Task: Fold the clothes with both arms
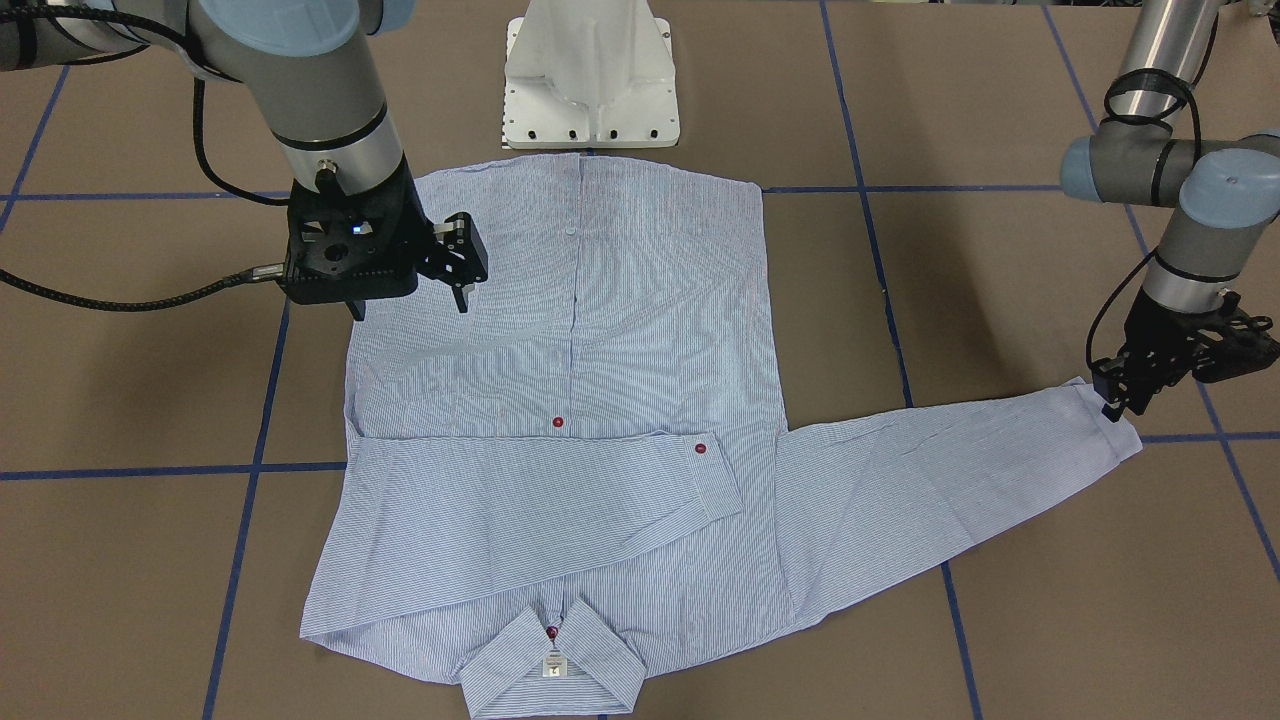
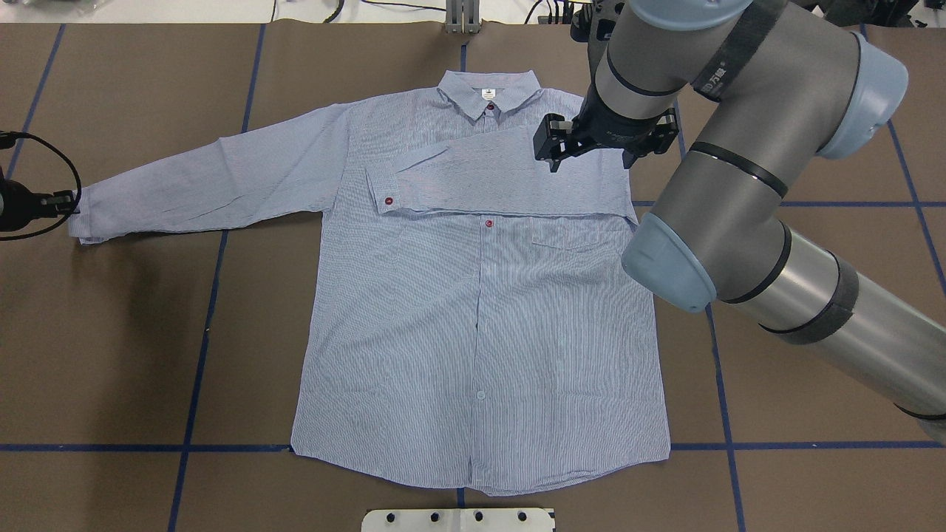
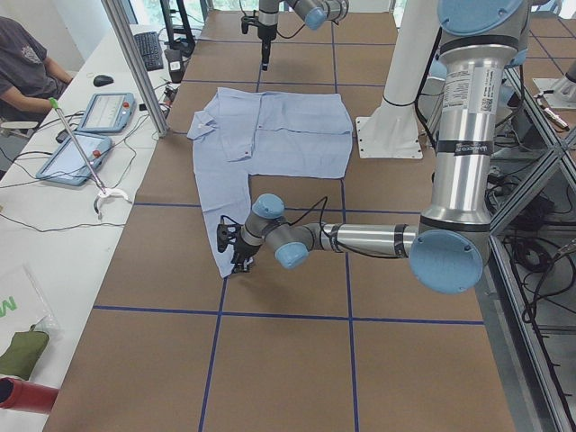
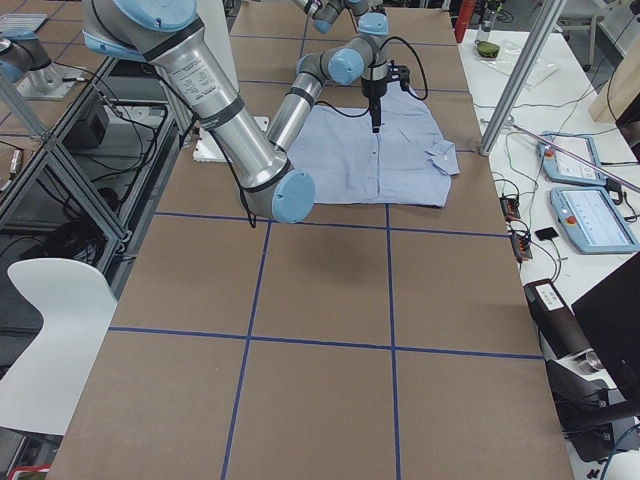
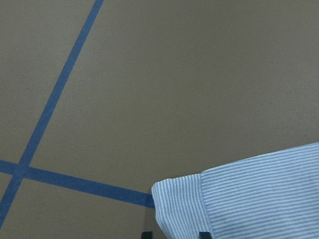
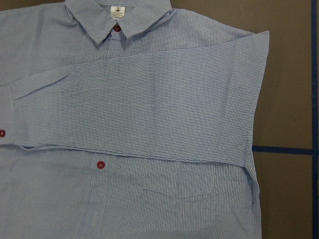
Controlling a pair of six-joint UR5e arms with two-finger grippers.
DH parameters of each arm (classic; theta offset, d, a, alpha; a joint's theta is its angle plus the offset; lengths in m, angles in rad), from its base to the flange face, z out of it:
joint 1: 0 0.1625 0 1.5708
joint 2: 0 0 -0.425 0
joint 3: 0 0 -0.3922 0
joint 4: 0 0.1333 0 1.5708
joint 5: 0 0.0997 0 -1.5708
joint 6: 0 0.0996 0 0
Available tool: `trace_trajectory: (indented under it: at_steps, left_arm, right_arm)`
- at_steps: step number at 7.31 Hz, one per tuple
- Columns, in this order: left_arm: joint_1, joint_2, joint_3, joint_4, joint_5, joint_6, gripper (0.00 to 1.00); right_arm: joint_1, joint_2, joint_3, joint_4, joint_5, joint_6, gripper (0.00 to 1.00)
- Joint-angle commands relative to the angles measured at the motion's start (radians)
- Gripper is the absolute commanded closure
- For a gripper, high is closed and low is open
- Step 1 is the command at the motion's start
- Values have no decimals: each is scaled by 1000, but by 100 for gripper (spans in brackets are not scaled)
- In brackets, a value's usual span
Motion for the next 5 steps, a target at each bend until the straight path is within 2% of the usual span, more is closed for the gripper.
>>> trace_trajectory:
  at_steps: [1, 4, 5]
  left_arm:
    - [5, 1, 0, 0, -1, -1, 60]
    - [5, 1, 0, 0, -1, -1, 62]
    - [6, 1, 0, 2, -1, -1, 66]
  right_arm:
    - [1, 0, 1, 0, 1, 0, 0]
    - [1, 0, 4, -2, 1, 0, 0]
    - [1, -5, 6, -2, -1, 0, 0]
